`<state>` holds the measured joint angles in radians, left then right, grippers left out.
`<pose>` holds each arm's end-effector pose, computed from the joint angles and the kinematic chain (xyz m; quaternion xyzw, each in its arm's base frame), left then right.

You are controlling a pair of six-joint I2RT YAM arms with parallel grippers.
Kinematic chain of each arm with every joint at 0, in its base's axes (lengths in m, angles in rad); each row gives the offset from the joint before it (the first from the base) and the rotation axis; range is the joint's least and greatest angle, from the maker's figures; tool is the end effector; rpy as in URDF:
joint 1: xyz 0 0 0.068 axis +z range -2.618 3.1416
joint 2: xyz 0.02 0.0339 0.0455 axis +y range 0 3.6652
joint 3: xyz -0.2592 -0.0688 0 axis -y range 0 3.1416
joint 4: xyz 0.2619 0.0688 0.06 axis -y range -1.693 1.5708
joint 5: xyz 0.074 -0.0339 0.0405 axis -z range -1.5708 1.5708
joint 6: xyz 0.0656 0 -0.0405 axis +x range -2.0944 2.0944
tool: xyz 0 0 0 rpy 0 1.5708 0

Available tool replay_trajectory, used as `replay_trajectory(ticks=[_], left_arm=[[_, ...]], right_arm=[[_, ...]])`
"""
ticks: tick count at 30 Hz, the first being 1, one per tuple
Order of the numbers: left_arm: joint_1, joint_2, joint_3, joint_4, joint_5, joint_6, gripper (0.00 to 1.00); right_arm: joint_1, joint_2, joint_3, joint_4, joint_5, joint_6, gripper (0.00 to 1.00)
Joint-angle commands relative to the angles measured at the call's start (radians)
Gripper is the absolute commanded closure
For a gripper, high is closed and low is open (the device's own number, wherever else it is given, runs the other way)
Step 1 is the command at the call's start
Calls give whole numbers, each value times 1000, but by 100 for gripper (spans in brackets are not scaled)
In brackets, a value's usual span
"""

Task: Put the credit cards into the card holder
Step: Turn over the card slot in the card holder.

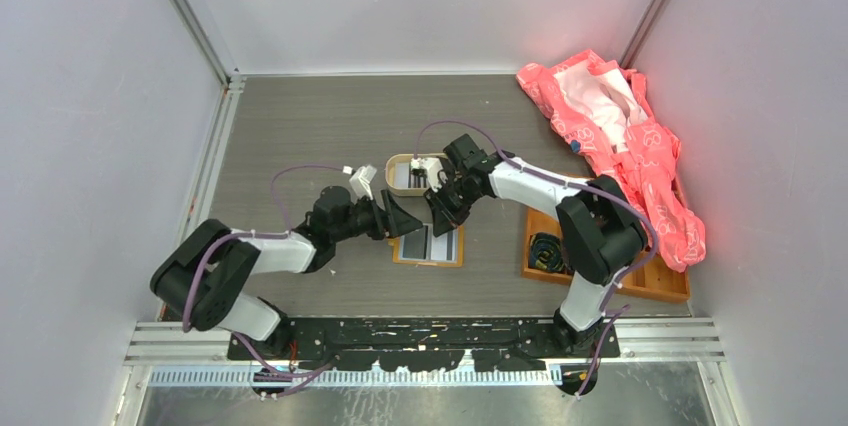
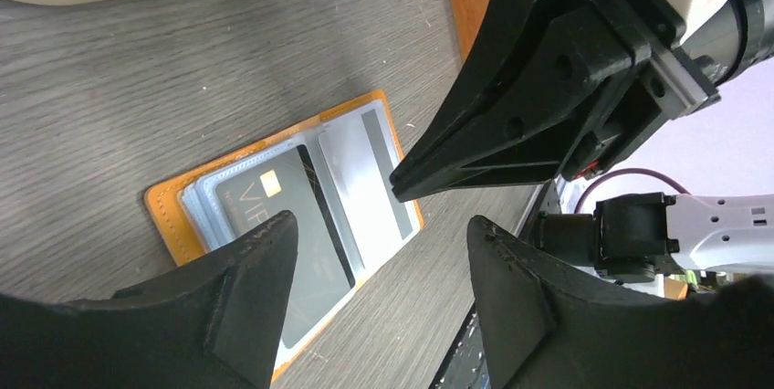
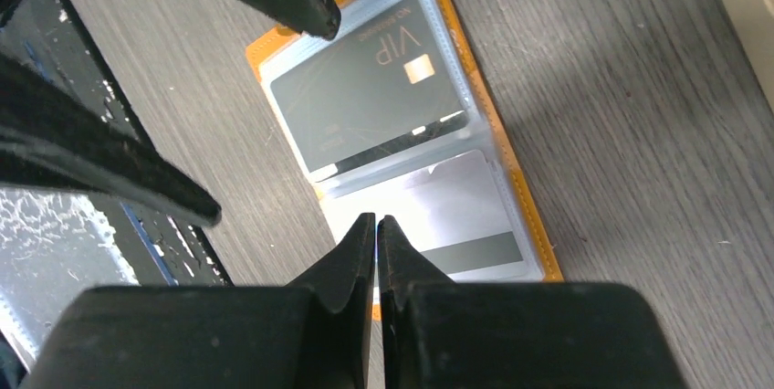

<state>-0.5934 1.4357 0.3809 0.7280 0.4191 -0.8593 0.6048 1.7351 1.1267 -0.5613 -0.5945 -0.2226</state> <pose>0.2283 -0.1862 0.1292 0.0148 0.8040 -0.5049 0.3138 0.2767 0.2359 0.1506 -0.4301 0.8345 0.3180 0.1325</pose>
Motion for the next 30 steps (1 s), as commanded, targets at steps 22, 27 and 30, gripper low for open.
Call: replay_trajectory(ticks=[22, 27, 30], left_arm=[[-19, 73, 227, -452, -70, 144, 36], [-31, 60, 222, -448, -66, 141, 38], [-35, 42, 218, -444, -67, 141, 40]], right_arm=[[-4, 145, 57, 76, -7, 211, 91], [-4, 162, 65, 62, -8, 207, 92], [-5, 163, 65, 59, -10, 205, 92]])
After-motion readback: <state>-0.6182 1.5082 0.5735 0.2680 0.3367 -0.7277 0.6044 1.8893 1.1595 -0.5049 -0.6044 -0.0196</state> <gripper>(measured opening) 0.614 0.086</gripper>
